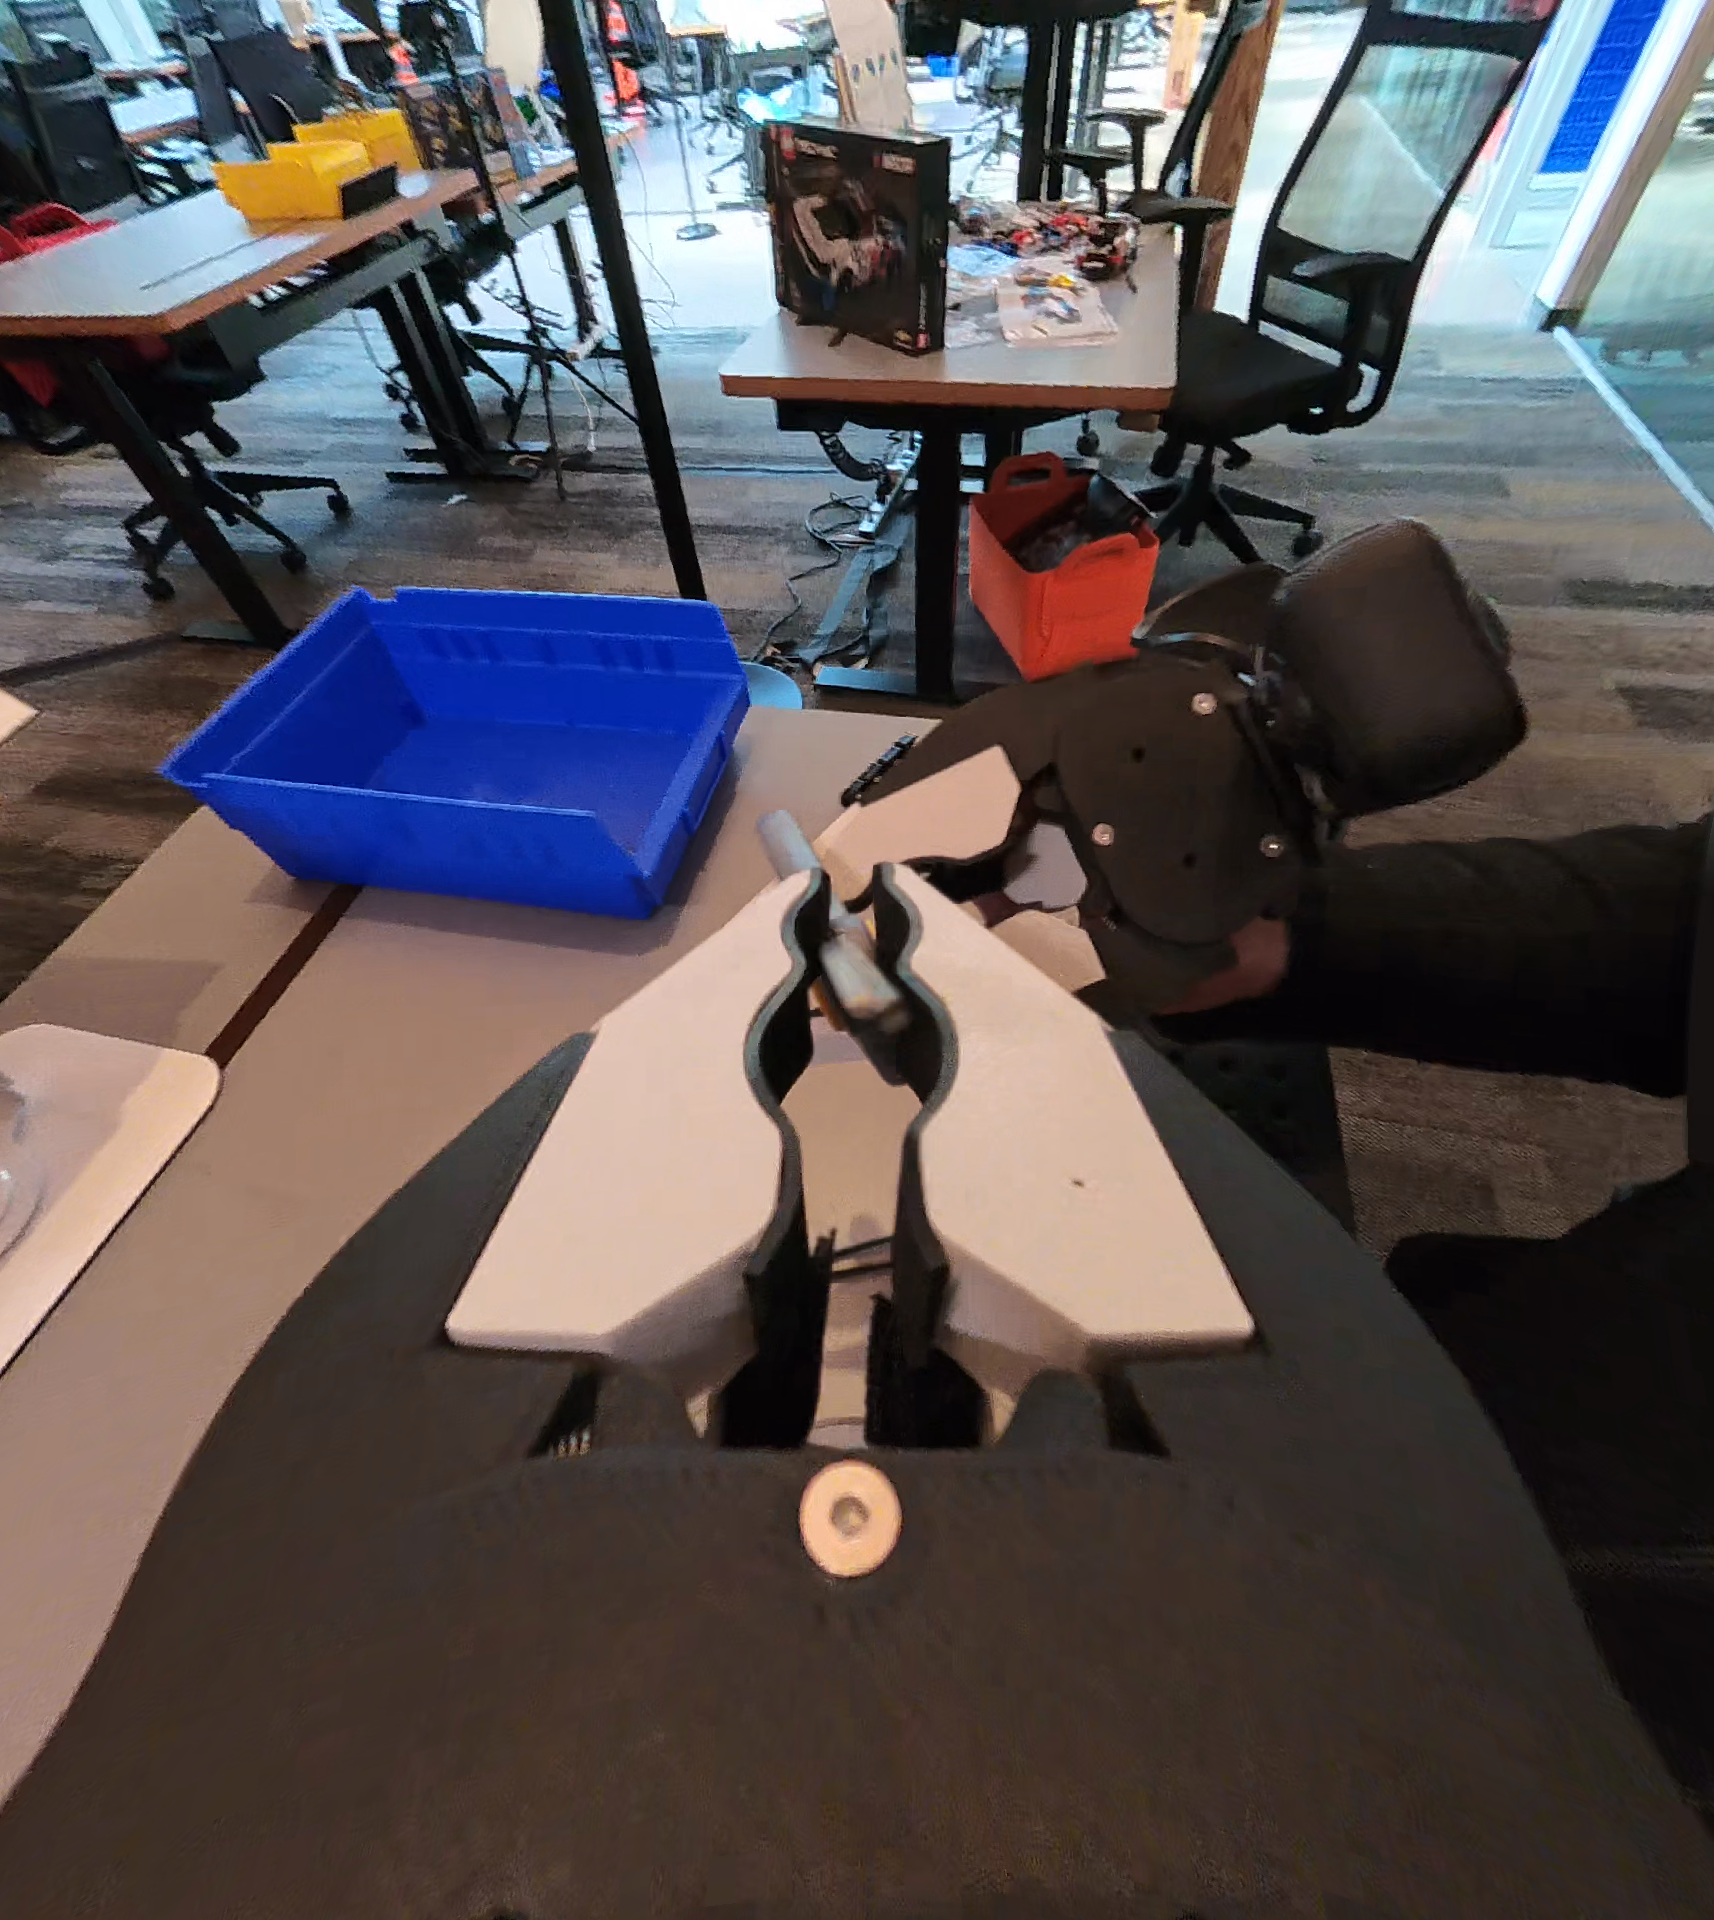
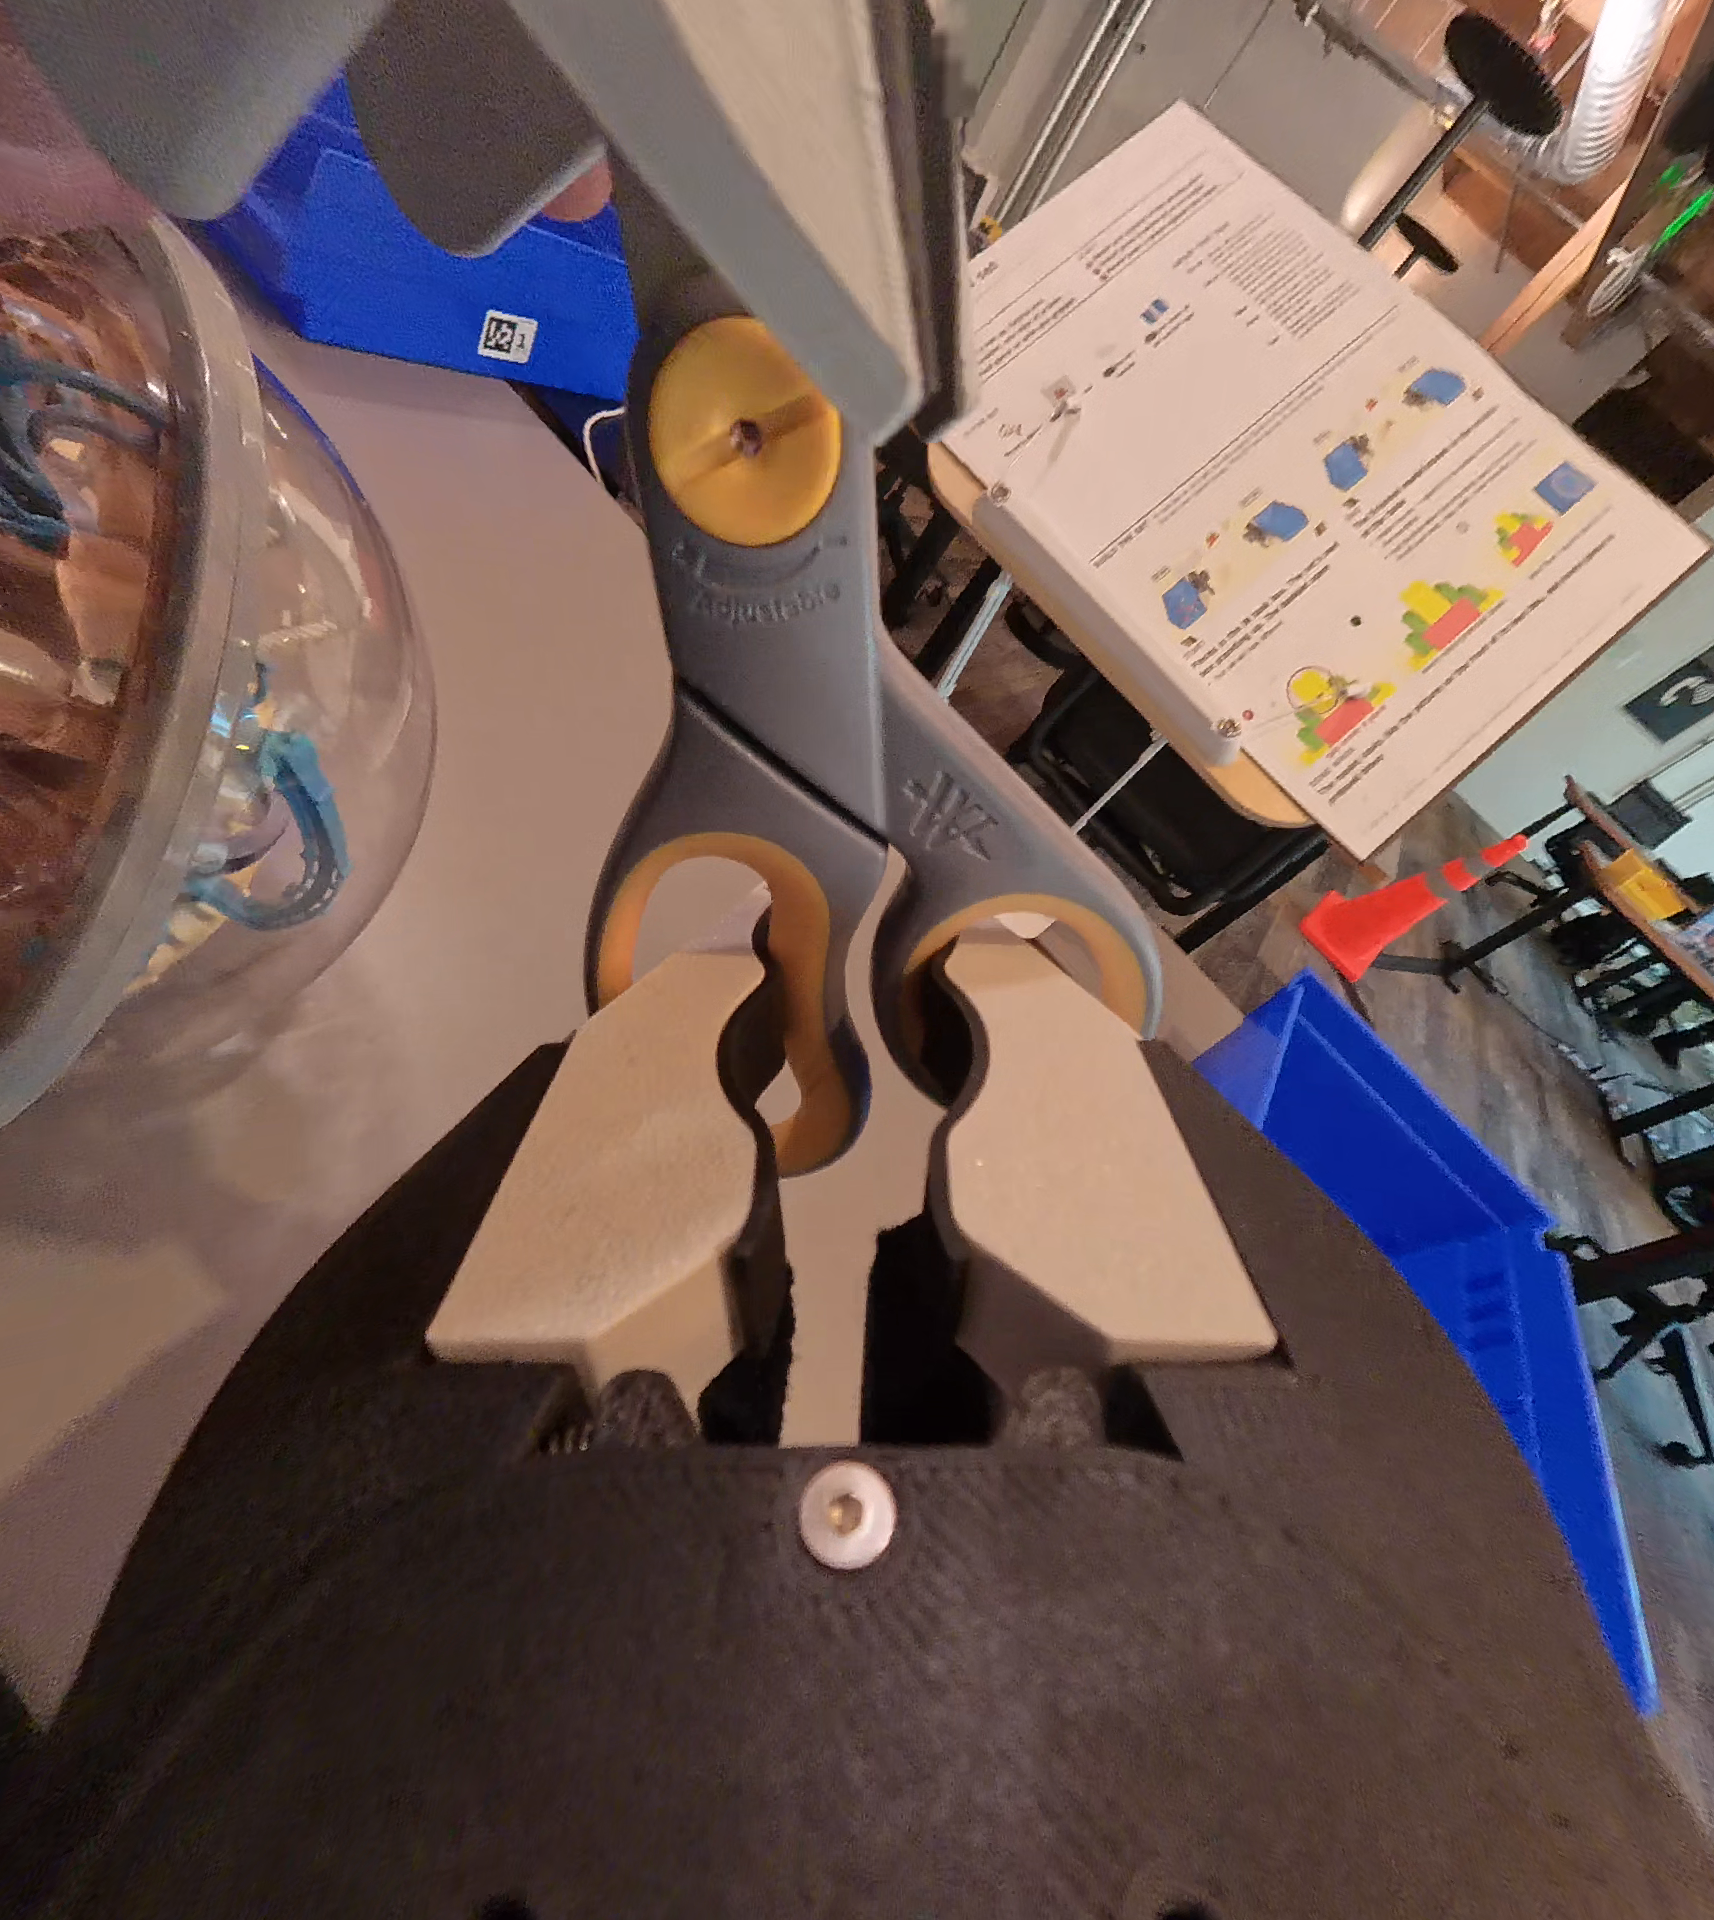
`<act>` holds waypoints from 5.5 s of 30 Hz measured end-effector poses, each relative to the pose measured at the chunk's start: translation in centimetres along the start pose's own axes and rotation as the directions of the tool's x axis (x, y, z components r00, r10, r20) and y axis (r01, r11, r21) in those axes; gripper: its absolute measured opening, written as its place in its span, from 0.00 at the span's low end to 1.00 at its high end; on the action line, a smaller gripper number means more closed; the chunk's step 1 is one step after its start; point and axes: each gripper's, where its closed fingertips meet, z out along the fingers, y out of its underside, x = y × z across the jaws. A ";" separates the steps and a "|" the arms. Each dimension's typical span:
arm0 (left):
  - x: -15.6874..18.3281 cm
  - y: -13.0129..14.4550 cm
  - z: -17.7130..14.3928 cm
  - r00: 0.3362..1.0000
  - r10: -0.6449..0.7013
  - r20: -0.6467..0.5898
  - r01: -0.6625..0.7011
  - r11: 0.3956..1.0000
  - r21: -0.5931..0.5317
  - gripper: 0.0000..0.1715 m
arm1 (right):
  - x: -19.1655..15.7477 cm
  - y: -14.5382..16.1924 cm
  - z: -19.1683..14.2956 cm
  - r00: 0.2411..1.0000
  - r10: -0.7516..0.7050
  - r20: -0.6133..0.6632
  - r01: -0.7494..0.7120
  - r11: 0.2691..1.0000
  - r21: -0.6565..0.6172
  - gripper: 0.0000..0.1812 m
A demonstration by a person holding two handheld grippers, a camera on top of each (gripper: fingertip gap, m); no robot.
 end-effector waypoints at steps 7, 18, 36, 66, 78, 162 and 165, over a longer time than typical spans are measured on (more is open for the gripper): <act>-0.9 -1.6 -0.8 0.994 -0.107 0.026 0.104 0.990 0.100 0.01 | 1.5 -1.3 1.1 0.980 -0.151 -0.128 0.148 0.988 -0.033 0.14; -2.0 -2.5 -1.3 0.981 -0.180 0.072 0.167 0.972 0.167 0.02 | 3.8 -2.6 2.3 0.965 -0.182 -0.189 0.189 0.982 0.019 0.09; -5.6 -2.7 -1.6 0.878 -0.475 0.054 0.427 0.829 0.361 0.03 | 5.9 -3.2 5.0 0.946 -0.200 -0.254 0.208 0.978 0.005 0.11; -3.0 -3.3 -4.0 0.967 -0.250 0.038 0.229 0.928 0.295 0.15 | 7.2 -6.8 3.8 0.974 -0.145 -0.176 0.161 0.984 0.077 0.51; -3.1 -1.6 -5.5 0.978 -0.190 0.088 0.171 0.967 0.187 0.24 | 7.1 -6.9 2.3 0.992 -0.086 -0.090 0.098 0.984 0.148 0.32; 1.6 13.0 -9.2 0.998 -0.036 -0.060 0.022 0.975 -0.223 0.66 | 3.1 5.7 -5.2 0.733 -0.628 0.261 0.680 0.688 -0.255 0.31; 1.7 12.8 -8.9 0.998 -0.032 -0.057 0.018 0.974 -0.226 0.66 | 3.3 6.2 -5.3 0.733 -0.627 0.262 0.680 0.677 -0.283 0.31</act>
